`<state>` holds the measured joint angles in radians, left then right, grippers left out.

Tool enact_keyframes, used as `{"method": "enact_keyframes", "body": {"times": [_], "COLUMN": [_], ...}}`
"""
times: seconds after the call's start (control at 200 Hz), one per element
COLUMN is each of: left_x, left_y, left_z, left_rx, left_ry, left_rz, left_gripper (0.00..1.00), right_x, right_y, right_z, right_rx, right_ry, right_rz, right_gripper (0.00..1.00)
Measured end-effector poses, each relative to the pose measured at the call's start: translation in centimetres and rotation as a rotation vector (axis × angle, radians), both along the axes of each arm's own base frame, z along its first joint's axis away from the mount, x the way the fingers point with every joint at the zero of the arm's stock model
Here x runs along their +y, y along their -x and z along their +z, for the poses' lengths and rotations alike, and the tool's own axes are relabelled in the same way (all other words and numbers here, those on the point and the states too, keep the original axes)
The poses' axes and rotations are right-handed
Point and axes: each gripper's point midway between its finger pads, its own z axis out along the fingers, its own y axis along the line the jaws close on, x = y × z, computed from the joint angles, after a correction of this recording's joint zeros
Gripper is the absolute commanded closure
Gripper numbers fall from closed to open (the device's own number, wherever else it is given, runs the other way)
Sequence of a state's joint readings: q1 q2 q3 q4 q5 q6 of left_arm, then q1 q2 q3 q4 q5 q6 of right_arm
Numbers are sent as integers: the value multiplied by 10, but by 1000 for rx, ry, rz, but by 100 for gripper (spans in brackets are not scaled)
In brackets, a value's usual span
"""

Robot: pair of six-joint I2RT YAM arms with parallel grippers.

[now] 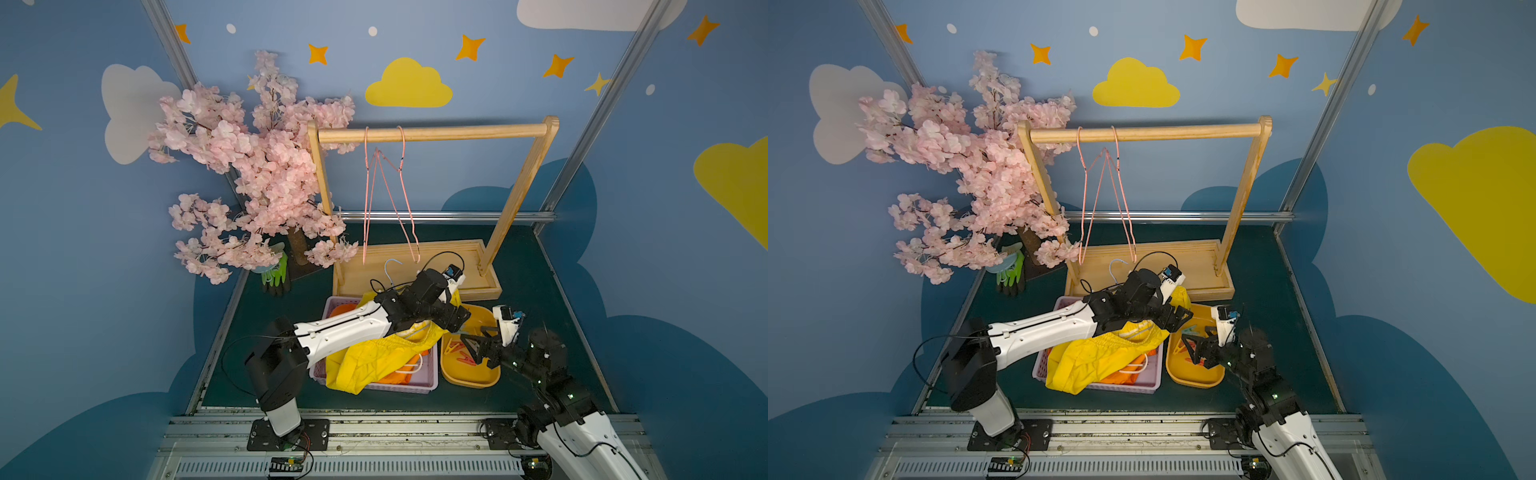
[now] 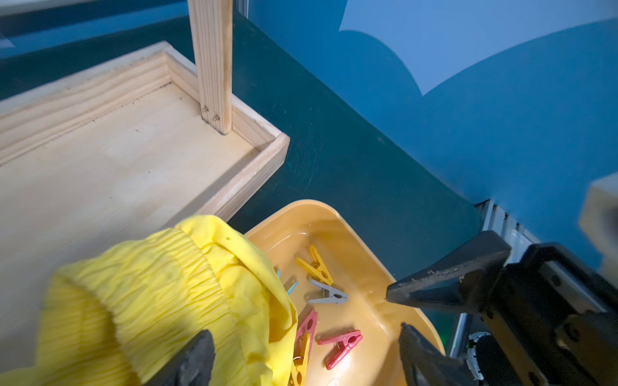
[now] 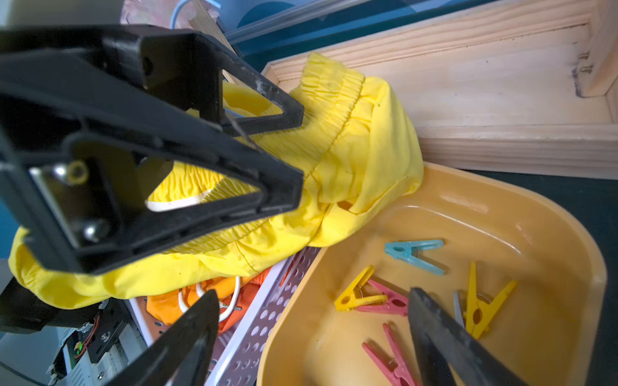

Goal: Remove the clothespins securing shorts to the hanger
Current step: Place the clothespin in the storage box, then pick up the hanger from the basket.

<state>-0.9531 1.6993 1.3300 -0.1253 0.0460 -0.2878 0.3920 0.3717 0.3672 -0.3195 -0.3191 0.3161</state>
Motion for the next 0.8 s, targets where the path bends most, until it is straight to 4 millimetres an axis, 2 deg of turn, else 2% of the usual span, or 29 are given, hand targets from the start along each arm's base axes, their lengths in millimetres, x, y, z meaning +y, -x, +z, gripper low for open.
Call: {"method": "enact_keyframes", "body": {"times": [0.12, 0.26, 0.395, 0.476, 0.561, 0.706, 0.801], "left_x": [12, 31, 59, 82, 109, 142, 156], "left_y": [1, 7, 10, 9, 8, -4, -16], "left_z": [34, 74, 97, 95, 82, 52, 36], "left_rx": [-25, -72, -104, -112, -116, -87, -67], "left_ry": [66, 120, 120, 97, 50, -56, -115], "left_rz": [17, 51, 143, 225, 318, 444, 503], "left_gripper": [15, 16, 15, 16, 17, 18, 17], "right_x": [-2, -3, -2, -1, 3, 9, 13], "right_y": [1, -3, -14, -21, -29, -42, -49], "right_z": [8, 7, -4, -14, -18, -15, -8], "right_rx": [-41, -47, 0, 46, 74, 85, 80], "right_ry": [-31, -36, -10, 15, 29, 30, 23], "right_rz": [-15, -34, -48, -57, -58, -54, -45], "right_gripper": [16, 19, 20, 20, 21, 21, 22]}}
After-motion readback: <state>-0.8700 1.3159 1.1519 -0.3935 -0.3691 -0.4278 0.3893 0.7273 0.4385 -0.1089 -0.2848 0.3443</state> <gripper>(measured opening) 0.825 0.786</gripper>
